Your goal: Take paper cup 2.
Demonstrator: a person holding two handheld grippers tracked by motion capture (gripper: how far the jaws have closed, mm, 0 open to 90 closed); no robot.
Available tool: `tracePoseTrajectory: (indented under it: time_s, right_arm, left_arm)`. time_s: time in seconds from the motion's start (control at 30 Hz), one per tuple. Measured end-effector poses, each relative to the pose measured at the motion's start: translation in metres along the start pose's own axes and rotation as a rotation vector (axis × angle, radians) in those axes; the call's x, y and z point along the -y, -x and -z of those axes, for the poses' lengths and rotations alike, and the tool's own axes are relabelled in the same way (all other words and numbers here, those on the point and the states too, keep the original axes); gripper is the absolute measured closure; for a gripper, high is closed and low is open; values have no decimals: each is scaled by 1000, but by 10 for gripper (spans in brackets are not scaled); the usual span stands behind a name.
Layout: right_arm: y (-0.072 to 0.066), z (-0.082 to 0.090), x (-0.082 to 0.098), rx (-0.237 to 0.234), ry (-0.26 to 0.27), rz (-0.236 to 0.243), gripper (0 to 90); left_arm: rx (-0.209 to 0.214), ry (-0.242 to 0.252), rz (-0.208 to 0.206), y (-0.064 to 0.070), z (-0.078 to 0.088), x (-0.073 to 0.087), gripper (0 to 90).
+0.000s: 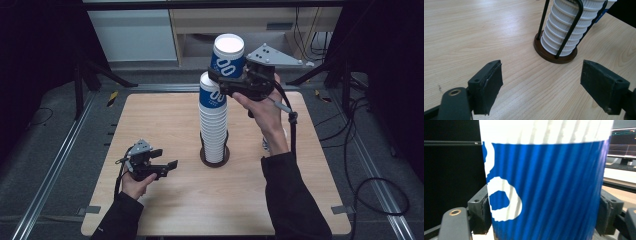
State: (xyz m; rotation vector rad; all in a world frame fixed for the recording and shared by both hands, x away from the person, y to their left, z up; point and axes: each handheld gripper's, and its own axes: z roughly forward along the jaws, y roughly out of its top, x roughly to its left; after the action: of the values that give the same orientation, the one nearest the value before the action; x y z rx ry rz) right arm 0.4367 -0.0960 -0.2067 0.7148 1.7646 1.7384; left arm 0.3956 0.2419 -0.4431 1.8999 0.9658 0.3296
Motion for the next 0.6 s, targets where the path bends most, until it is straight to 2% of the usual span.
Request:
tracePoseTrajectory:
  time_s: [0.03, 0.1, 0.13, 0.17, 0.2, 0.23, 0.27, 0.37, 0.4, 0.53, 0.6]
  right_arm:
    - [3, 8, 1, 14, -2, 7, 203]
    - [4, 11, 2, 18, -4, 4, 203]
    - [8, 21, 5, 32, -7, 8, 203]
    - [8, 21, 5, 32, -7, 8, 203]
    - [12, 30, 10, 46, -12, 15, 203]
    - [12, 30, 10, 46, -12, 15, 203]
    - [18, 40, 16, 60, -21, 15, 203]
    - [23, 48, 21, 69, -29, 8, 203]
    - [28, 55, 28, 76, -37, 2, 203]
    - [32, 64, 38, 66, -45, -2, 203]
    - [33, 68, 46, 67, -69, 0, 203]
  left_arm:
    - [0, -2, 0, 0, 0, 0, 172]
    - [-1, -4, -3, 0, 0, 0, 172]
    - [-1, -4, -4, 1, 0, 0, 172]
    - [-1, -4, -5, 1, 0, 0, 172]
    - [-2, -2, -4, 1, 1, 0, 172]
    - [-2, -2, -4, 1, 1, 0, 172]
    - [-3, 1, -4, 1, 1, -1, 173]
    - [-3, 2, -5, 2, 1, -1, 173]
    - [-2, 1, -7, 2, 1, -1, 173]
    - [-1, -2, -12, 3, 1, -1, 171]
    - [-1, -1, -13, 4, 2, -2, 172]
